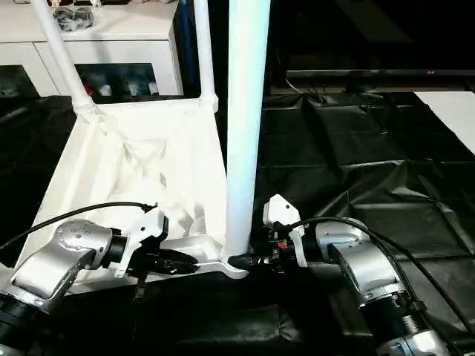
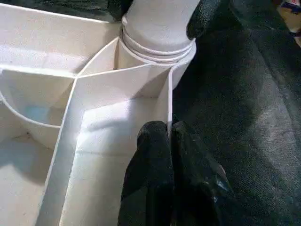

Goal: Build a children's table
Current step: Rotate leg to tighten

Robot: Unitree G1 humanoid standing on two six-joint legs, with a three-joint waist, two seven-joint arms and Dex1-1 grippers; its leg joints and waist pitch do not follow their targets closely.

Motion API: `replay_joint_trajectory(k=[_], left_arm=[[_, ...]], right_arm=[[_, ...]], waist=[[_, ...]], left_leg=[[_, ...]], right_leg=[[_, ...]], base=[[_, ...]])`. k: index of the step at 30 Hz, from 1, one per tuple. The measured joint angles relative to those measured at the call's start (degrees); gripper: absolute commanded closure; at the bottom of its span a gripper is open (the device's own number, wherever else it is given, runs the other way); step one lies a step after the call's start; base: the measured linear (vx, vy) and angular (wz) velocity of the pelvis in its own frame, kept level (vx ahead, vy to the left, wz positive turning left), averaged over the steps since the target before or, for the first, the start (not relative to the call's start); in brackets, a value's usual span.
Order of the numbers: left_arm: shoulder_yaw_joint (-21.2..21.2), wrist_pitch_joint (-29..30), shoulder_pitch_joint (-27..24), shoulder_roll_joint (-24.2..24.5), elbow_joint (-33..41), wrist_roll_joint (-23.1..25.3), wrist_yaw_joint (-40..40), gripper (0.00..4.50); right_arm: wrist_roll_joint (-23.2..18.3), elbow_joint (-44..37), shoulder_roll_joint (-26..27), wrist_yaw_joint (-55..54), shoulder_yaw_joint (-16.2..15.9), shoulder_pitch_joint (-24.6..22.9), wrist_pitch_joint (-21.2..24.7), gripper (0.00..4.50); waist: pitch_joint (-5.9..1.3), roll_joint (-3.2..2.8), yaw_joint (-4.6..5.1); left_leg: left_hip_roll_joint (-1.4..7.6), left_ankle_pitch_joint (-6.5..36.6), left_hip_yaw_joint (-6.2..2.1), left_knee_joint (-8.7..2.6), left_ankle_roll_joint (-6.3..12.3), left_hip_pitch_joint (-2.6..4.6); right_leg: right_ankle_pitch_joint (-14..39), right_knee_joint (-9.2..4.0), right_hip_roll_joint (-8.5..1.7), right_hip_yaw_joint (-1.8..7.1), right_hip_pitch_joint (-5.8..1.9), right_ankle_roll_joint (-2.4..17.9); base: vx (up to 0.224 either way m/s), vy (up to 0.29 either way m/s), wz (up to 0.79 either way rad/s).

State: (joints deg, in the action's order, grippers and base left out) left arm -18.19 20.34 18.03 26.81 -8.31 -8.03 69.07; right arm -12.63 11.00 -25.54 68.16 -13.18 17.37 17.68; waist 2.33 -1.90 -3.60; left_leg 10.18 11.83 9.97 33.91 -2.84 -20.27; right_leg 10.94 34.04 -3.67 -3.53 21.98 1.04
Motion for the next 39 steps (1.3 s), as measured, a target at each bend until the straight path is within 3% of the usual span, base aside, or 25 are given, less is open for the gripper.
replay_joint_trajectory(k=[3,8,17,19,20,27,30,37,39], left_arm=[[1.38,0.0,0.03,-2.23,-1.03,0.97,-4.3,4.5],[2.83,0.92,0.36,-7.0,-2.39,3.86,-13.69,4.5],[3.83,4.82,0.63,-14.04,-2.41,6.8,-26.27,4.5],[3.82,5.32,0.58,-14.43,-2.04,7.01,-26.71,4.5],[3.79,5.47,0.55,-14.5,-1.92,7.01,-26.71,4.5],[2.04,4.68,0.0,-13.28,-0.2,5.83,-22.62,4.5],[1.86,3.78,-0.4,-11.17,0.6,4.79,-19.1,4.5],[1.33,1.32,-0.61,-5.94,1.14,2.46,-9.28,4.5],[0.89,0.81,-0.57,-4.78,1.14,1.88,-7.52,4.5]], right_arm=[[1.18,0.85,2.46,-5.73,1.69,-0.28,-0.34,2.1],[4.26,3.84,10.1,-20.91,4.42,0.63,-0.6,2.15],[7.05,7.24,21.39,-41.66,8.28,3.4,2.62,2.23],[7.44,7.69,21.6,-41.96,8.29,3.56,1.93,1.66],[7.44,7.73,21.75,-42.02,8.31,3.74,1.91,1.66],[7.55,6.99,18.97,-37.53,7.32,3.42,3.19,1.0],[6.83,5.39,15.07,-31.02,5.39,2.9,3.14,1.0],[3.31,1.06,5.2,-13.71,2.58,1.24,2.32,1.0],[2.66,0.32,3.96,-10.68,2.22,0.94,2.09,1.0]], waist=[[0.01,0.02,0.38],[-0.03,0.11,2.13],[-0.14,0.25,4.16],[-0.14,0.24,4.3],[-0.15,0.23,4.34],[-0.12,0.23,3.21],[-0.1,0.19,2.92],[0.02,-0.16,0.37],[0.03,-0.17,0.13]], left_leg=[[-0.01,-0.04,0.0,0.03,-0.07,0.13],[-0.01,-0.11,-0.1,-0.03,-0.2,0.26],[-0.1,-0.11,-0.46,-0.03,-0.22,0.35],[-0.1,-0.1,-0.5,-0.05,-0.21,0.31],[-0.1,-0.1,-0.5,-0.07,-0.21,0.31],[-0.22,-0.1,-0.32,-0.06,-0.2,0.16],[-0.17,-0.1,-0.28,-0.22,-0.2,0.17],[0.14,-0.16,-0.25,-0.6,-0.12,-0.05],[0.14,-0.28,-0.24,-0.56,0.08,-0.09]], right_leg=[[-0.02,0.08,-0.01,0.0,-0.06,0.01],[0.14,0.09,0.0,-0.03,-0.12,-0.27],[0.17,-0.38,-0.01,-0.24,-0.05,-0.32],[0.17,-0.72,-0.01,-0.3,-0.04,-0.32],[0.17,-0.87,0.01,-0.3,-0.04,-0.32],[-0.16,-0.93,-0.07,-0.03,-0.02,-0.27],[-0.76,-0.84,-0.04,-0.02,-0.01,0.01],[-0.32,-0.81,0.18,-0.13,0.13,0.0],[-0.32,-0.81,0.17,-0.13,0.14,0.0]], base=[[0.0,0.0,0.0],[0.0,0.0,0.0],[0.0,0.0,0.0],[0.0,0.0,0.0],[0.0,0.0,0.0],[0.0,0.0,0.0],[0.018,-0.008,0.02],[0.023,-0.011,0.01],[0.0,0.0,0.0]])
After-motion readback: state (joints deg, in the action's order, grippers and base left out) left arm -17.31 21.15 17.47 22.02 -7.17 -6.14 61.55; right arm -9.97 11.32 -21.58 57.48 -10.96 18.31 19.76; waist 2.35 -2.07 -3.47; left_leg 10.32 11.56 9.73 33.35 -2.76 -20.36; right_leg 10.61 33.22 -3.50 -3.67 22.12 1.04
